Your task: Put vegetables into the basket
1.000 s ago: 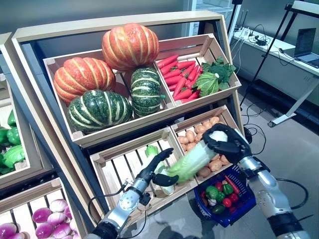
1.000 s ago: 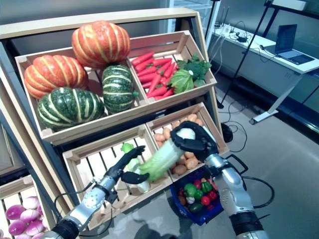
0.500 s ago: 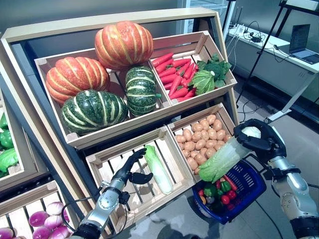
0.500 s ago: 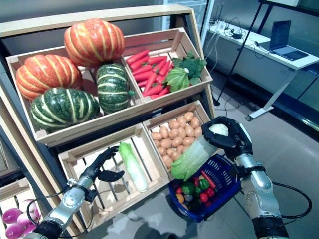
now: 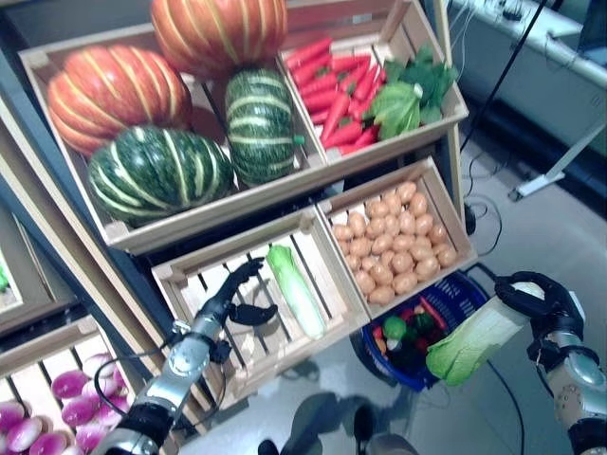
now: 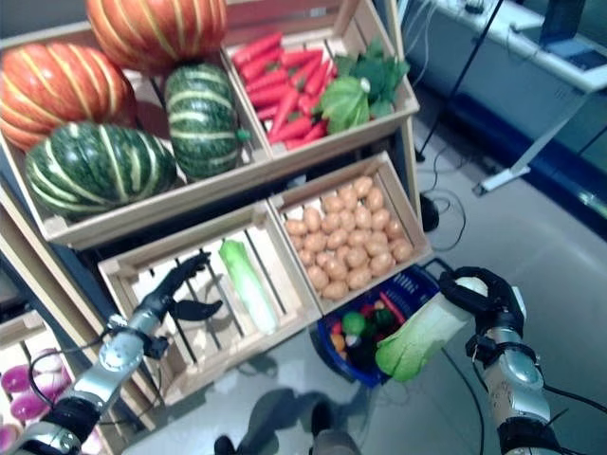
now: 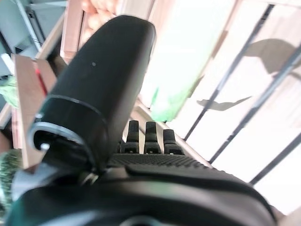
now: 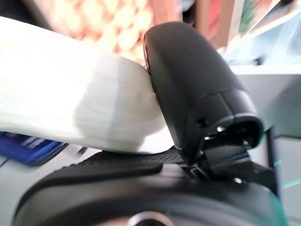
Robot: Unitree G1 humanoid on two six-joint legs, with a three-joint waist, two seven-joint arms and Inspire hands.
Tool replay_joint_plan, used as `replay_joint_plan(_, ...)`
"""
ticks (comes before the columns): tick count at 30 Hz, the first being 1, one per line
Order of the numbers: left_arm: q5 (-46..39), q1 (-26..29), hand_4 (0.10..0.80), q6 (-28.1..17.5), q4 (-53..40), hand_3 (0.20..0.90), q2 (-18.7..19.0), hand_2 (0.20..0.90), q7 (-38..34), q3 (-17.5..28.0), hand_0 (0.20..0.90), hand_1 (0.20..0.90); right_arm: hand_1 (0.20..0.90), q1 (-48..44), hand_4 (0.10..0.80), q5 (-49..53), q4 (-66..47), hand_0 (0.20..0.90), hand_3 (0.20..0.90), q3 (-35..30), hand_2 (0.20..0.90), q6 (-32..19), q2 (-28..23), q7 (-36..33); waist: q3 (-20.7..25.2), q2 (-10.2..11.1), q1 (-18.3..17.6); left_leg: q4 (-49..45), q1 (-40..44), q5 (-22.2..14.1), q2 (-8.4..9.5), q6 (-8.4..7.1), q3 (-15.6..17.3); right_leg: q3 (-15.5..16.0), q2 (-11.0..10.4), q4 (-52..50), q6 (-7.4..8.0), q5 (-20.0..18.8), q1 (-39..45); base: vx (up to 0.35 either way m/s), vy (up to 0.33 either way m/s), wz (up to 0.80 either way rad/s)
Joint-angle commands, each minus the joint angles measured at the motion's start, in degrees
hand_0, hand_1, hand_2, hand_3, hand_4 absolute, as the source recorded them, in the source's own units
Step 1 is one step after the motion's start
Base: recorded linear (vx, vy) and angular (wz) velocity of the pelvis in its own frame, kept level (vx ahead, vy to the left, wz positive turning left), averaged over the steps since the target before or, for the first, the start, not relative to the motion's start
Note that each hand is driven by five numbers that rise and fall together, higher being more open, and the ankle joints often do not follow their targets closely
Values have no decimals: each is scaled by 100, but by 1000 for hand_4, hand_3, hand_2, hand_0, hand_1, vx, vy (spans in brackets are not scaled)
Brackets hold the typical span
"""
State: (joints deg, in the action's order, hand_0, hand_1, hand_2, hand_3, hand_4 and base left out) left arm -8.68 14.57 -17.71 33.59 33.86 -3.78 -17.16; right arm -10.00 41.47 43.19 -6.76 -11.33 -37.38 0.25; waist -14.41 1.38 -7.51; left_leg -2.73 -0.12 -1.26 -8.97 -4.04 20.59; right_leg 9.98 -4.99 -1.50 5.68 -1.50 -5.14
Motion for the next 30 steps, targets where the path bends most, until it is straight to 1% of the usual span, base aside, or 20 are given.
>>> replay_joint_plan(1, -361, 621, 800, -331, -662, 900, 168, 900, -117, -55, 900, 900, 300, -838, 400, 564, -89, 300, 300, -454, 300, -808, -753, -429, 139, 22, 175, -1268, -811, -300, -136, 55, -226, -15, -238, -1268, -28, 413, -360, -130, -37, 0)
replay_joint_plan(2, -373, 657, 800, -333, -690, 900, 172, 900, -146, -78, 900, 900, 300, -878, 400, 615, -45, 300, 300, -453, 300, -813, -792, -407, 85, 5, 164, -1485, -918, -404, -161, 52, -234, 1, -256, -1424, -48, 498, -432, -156, -26, -2)
replay_joint_plan(5, -632, 852, 800, -341, -874, 900, 151, 900, -244, -199, 900, 900, 300, -1183, 400, 1077, 171, 300, 300, -461, 300, -858, -911, -337, -150, -60, 155, -2265, -1432, -655, -287, 53, -259, 66, -407, -2052, -208, 722, -842, -141, 0, -1)
replay_joint_plan(6, -662, 881, 800, -343, -900, 900, 141, 900, -253, -214, 900, 900, 300, -1241, 400, 1123, 223, 300, 300, -460, 300, -871, -920, -300, -178, -72, 160, -2383, -1508, -689, -312, 48, -274, 78, -430, -2150, -235, 761, -889, -107, 12, 6)
replay_joint_plan(8, -713, 1001, 800, -411, -1041, 900, 129, 900, -248, -293, 900, 900, 300, -1558, 400, 1642, 466, 300, 300, -485, 300, -911, -972, -135, -305, -138, 179, -2962, -1907, -910, -440, 61, -336, 119, -547, -2677, -348, 973, -1194, -115, 16, 2)
replay_joint_plan(10, -740, 1098, 800, -433, -1173, 900, 153, 900, -275, -381, 900, 900, 300, -1828, 400, 2010, 629, 300, 300, -520, 300, -940, -999, -51, -393, -191, 199, -3352, -2164, -1084, -484, 100, -396, 137, -646, -3095, -417, 1113, -1437, -112, 19, 3)
replay_joint_plan(12, -757, 1177, 800, -438, -1246, 900, 158, 900, -308, -444, 900, 900, 300, -2002, 400, 2125, 717, 300, 300, -543, 300, -977, -1000, -92, -444, -230, 205, -3658, -2387, -1220, -523, 131, -454, 140, -721, -3419, -452, 1220, -1649, -63, 8, 13)
replay_joint_plan(13, -809, 1283, 800, -393, -1350, 900, 173, 900, -314, -526, 900, 900, 300, -2218, 400, 2163, 878, 300, 300, -552, 300, -1056, -1013, -158, -503, -278, 224, -4128, -2614, -1544, -507, 137, -614, 69, -807, -3892, -456, 1459, -1879, -85, 9, 11)
replay_joint_plan(14, -850, 1321, 800, -400, -1366, 900, 183, 900, -315, -559, 900, 900, 300, -2298, 400, 2173, 947, 300, 300, -551, 300, -1074, -1038, -176, -546, -291, 233, -4254, -2743, -1504, -523, 188, -600, 121, -875, -4014, -509, 1411, -2001, -27, 20, 15)
replay_joint_plan(15, -881, 1363, 800, -417, -1375, 900, 189, 900, -339, -612, 900, 900, 300, -2406, 400, 2198, 1041, 300, 300, -541, 300, -1075, -1085, -195, -556, -321, 235, -4490, -2829, -1719, -505, 152, -716, 49, -910, -4266, -463, 1593, -2102, -55, 26, 16)
replay_joint_plan(16, -889, 1416, 800, -414, -1411, 900, 190, 900, -380, -675, 900, 900, 300, -2526, 400, 2194, 1132, 300, 300, -530, 300, -1068, -1143, -251, -586, -347, 239, -4674, -2933, -1810, -507, 161, -758, 29, -959, -4458, -469, 1665, -2224, -5, 37, 19)
replay_joint_plan(17, -899, 1475, 800, -424, -1479, 900, 207, 900, -447, -739, 900, 900, 300, -2671, 400, 2221, 1215, 300, 300, -508, 300, -1055, -1212, -289, -613, -383, 239, -4856, -3070, -1874, -491, 177, -796, 17, -1013, -4654, -476, 1719, -2376, -69, 34, 17)
replay_joint_plan(18, -916, 1516, 800, -444, -1516, 900, 222, 900, -503, -788, 900, 900, 300, -2761, 400, 2204, 1259, 300, 300, -485, 300, -1030, -1259, -336, -632, -399, 236, -5035, -3180, -1940, -489, 160, -810, -1, -1053, -4803, -483, 1770, -2478, -71, 29, 14)
replay_joint_plan(19, -925, 1532, 800, -453, -1549, 900, 230, 900, -533, -813, 900, 900, 300, -2808, 400, 2190, 1285, 300, 300, -479, 300, -1019, -1278, -349, -648, -409, 237, -5092, -3224, -1930, -489, 172, -804, -1, -1079, -4838, -499, 1749, -2525, -111, 37, 12)
replay_joint_plan(20, -951, 1593, 800, -479, -1570, 900, 229, 900, -612, -859, 900, 900, 300, -2953, 400, 2198, 1430, 300, 300, -450, 300, -983, -1337, -274, -676, -436, 237, -5245, -3366, -1923, -496, 218, -770, 18, -1147, -4984, -543, 1740, -2679, -28, 47, 6)
replay_joint_plan(21, -972, 1619, 800, -484, -1597, 900, 232, 900, -657, -881, 900, 900, 300, -3020, 400, 2128, 1482, 300, 300, -430, 300, -905, -1377, -279, -674, -461, 243, -5408, -3378, -2124, -482, 163, -833, -42, -1175, -5179, -478, 1922, -2722, 1, 62, 7)
replay_joint_plan(22, -967, 1657, 800, -498, -1610, 900, 240, 900, -703, -890, 900, 900, 300, -3105, 400, 2011, 1578, 300, 300, -405, 300, -805, -1421, -264, -683, -469, 247, -5573, -3463, -2191, -486, 160, -832, -68, -1219, -5325, -476, 1975, -2819, 72, 54, 5)
replay_joint_plan(26, -1077, 1855, 800, -509, -1648, 900, 360, 900, -718, -876, 900, 900, 300, -3349, 400, 1760, 1934, 300, 300, -230, 300, -417, -1533, -227, -728, -485, 267, -6045, -3749, -2365, -543, 154, -848, -109, -1345, -5730, -473, 2095, -3147, -8, 11, 7)
replay_joint_plan(27, -1100, 1929, 800, -529, -1667, 900, 412, 900, -707, -881, 900, 900, 300, -3497, 400, 1563, 2079, 300, 300, -106, 300, -279, -1590, -287, -749, -497, 289, -6191, -3879, -2413, -543, 148, -889, -135, -1370, -5860, -470, 2128, -3281, 0, 0, 0)
replay_joint_plan(30, -1162, 2050, 800, -492, -1702, 900, 489, 900, -680, -900, 900, 900, 300, -3674, 400, 1569, 2244, 300, 300, 23, 300, -183, -1644, -206, -778, -521, 297, -6368, -4052, -2469, -538, 132, -946, -166, -1402, -6036, -454, 2174, -3465, -26, -21, 8)
